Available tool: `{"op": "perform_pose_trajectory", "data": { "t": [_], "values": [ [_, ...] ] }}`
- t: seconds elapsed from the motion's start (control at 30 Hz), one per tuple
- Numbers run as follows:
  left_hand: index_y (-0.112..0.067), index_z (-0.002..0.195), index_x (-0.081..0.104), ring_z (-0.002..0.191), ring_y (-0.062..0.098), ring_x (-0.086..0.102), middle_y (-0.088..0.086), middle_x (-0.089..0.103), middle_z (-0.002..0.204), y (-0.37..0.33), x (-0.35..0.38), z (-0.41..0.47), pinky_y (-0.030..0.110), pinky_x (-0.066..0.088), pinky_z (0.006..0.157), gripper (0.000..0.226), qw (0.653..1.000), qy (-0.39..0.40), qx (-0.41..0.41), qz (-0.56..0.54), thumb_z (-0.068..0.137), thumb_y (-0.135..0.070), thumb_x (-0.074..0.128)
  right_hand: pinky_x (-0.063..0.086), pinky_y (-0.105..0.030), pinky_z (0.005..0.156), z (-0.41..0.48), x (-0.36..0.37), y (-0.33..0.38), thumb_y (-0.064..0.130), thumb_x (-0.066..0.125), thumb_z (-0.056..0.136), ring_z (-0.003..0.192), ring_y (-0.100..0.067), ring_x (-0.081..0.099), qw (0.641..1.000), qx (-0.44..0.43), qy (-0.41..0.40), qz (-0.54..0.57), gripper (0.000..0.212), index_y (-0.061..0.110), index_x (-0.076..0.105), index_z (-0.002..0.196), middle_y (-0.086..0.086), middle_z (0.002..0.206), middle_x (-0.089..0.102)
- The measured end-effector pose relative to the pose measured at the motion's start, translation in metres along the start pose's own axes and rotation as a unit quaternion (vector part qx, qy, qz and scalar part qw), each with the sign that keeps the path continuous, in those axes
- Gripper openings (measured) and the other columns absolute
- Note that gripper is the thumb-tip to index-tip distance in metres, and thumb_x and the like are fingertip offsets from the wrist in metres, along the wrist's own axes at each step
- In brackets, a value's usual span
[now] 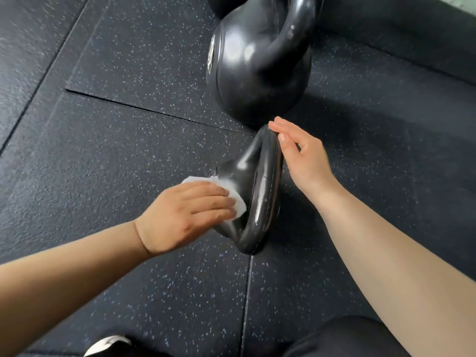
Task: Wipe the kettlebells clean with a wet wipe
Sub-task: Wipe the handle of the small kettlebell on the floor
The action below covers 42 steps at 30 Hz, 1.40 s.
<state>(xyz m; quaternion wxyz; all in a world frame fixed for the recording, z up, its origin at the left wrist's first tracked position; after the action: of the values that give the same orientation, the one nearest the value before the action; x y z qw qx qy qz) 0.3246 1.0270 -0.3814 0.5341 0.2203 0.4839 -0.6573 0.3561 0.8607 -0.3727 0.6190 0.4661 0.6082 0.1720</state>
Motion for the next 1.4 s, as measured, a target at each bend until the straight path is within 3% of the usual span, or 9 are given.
{"op": "perform_pose_trajectory", "data": {
  "t": [0.13, 0.3, 0.43, 0.53, 0.63, 0.77, 0.97, 1.17, 1.4],
  "values": [
    [-0.027, 0.099, 0.057, 0.093, 0.009, 0.049, -0.006, 0.055, 0.100, 0.034, -0.029, 0.012, 0.013, 0.034, 0.088, 0.014, 0.965, -0.175, -0.190, -0.055, 0.087, -0.031, 0.050, 0.021, 0.013, 0.080, -0.001, 0.000, 0.000, 0.014, 0.037, 0.095, 0.117, 0.007, 0.032, 1.000, 0.005, 0.003, 0.009, 0.034, 0.018, 0.051, 0.125, 0.006, 0.140, 0.044],
    [-0.026, 0.103, 0.059, 0.081, -0.022, 0.045, -0.018, 0.044, 0.083, 0.083, -0.031, 0.007, -0.002, 0.033, 0.072, 0.029, 0.844, -0.288, -0.415, -0.181, 0.076, -0.016, 0.060, 0.040, -0.009, 0.076, -0.008, -0.007, -0.017, 0.031, 0.046, 0.090, 0.102, -0.005, 0.049, 0.993, 0.106, -0.033, 0.030, 0.033, 0.019, 0.045, 0.120, 0.008, 0.117, 0.050],
    [-0.022, 0.104, 0.061, 0.068, -0.014, 0.053, -0.013, 0.059, 0.084, 0.099, -0.026, 0.059, 0.002, 0.040, 0.065, 0.027, 0.850, -0.233, -0.385, -0.276, 0.081, -0.008, 0.058, 0.050, -0.040, 0.088, -0.034, 0.021, -0.021, 0.060, 0.052, 0.067, 0.097, -0.017, 0.059, 0.961, 0.219, 0.157, 0.059, 0.053, 0.021, 0.049, 0.103, 0.000, 0.106, 0.060],
    [-0.011, 0.104, 0.062, 0.050, 0.001, 0.049, 0.017, 0.065, 0.083, 0.089, 0.006, 0.111, 0.009, 0.041, 0.057, 0.021, 0.837, -0.019, -0.349, -0.421, 0.086, -0.008, 0.052, 0.045, -0.025, 0.076, -0.047, 0.032, -0.013, 0.048, 0.065, 0.068, 0.090, -0.008, 0.053, 0.958, 0.212, 0.191, 0.008, 0.054, 0.027, 0.034, 0.106, 0.010, 0.101, 0.052],
    [0.007, 0.104, 0.060, 0.050, -0.011, 0.052, 0.005, 0.068, 0.093, 0.079, 0.026, 0.130, -0.001, 0.035, 0.050, 0.024, 0.844, 0.135, -0.334, -0.397, 0.090, -0.006, 0.047, 0.043, -0.025, 0.069, -0.046, 0.034, -0.011, 0.031, 0.066, 0.076, 0.089, -0.013, 0.051, 0.966, 0.203, 0.160, -0.025, 0.062, 0.019, 0.026, 0.121, 0.004, 0.102, 0.050],
    [0.005, 0.100, 0.062, 0.054, -0.012, 0.055, -0.009, 0.064, 0.072, 0.098, 0.036, 0.128, 0.002, 0.037, 0.050, 0.024, 0.814, 0.096, -0.385, -0.425, 0.091, -0.005, 0.042, 0.046, -0.033, 0.075, -0.046, 0.033, -0.012, 0.028, 0.065, 0.075, 0.091, -0.020, 0.056, 0.968, 0.206, 0.144, -0.012, 0.051, 0.017, 0.030, 0.111, -0.003, 0.105, 0.055],
    [-0.024, 0.074, 0.067, 0.068, 0.019, 0.040, 0.012, 0.049, 0.080, 0.106, 0.062, 0.097, 0.025, 0.031, 0.056, 0.032, 0.729, 0.074, -0.432, -0.526, 0.089, -0.022, 0.040, 0.047, -0.034, 0.071, -0.046, 0.033, -0.015, 0.029, 0.063, 0.074, 0.080, -0.019, 0.058, 0.975, 0.198, 0.093, 0.025, 0.041, 0.019, 0.036, 0.104, 0.001, 0.086, 0.055],
    [0.002, 0.095, 0.064, 0.052, -0.004, 0.055, -0.011, 0.059, 0.054, 0.092, 0.036, 0.116, 0.006, 0.037, 0.052, 0.019, 0.779, 0.027, -0.371, -0.504, 0.089, -0.002, 0.046, 0.053, -0.042, 0.080, -0.045, 0.038, -0.016, 0.022, 0.065, 0.074, 0.085, -0.024, 0.065, 0.975, 0.197, 0.081, 0.068, 0.037, 0.022, 0.037, 0.099, -0.005, 0.096, 0.062],
    [-0.006, 0.084, 0.057, 0.059, -0.008, 0.061, 0.007, 0.061, 0.090, 0.083, 0.036, 0.121, 0.002, 0.041, 0.056, 0.022, 0.761, 0.012, -0.367, -0.535, 0.090, 0.003, 0.038, 0.053, -0.045, 0.080, -0.049, 0.039, -0.016, 0.024, 0.062, 0.074, 0.085, -0.025, 0.064, 0.976, 0.196, 0.080, 0.053, 0.041, 0.024, 0.035, 0.104, -0.006, 0.097, 0.061]
  ]
}}
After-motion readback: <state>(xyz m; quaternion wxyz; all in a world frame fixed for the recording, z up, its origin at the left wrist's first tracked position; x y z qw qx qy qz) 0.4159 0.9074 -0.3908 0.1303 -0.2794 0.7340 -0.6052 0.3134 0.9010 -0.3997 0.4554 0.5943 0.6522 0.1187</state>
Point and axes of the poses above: each hand's wrist, its own z-axis towards the middle knuckle, its own x-axis out of the palm, y = z × x, the point moved 9 cm from there along z, towards the middle knuckle
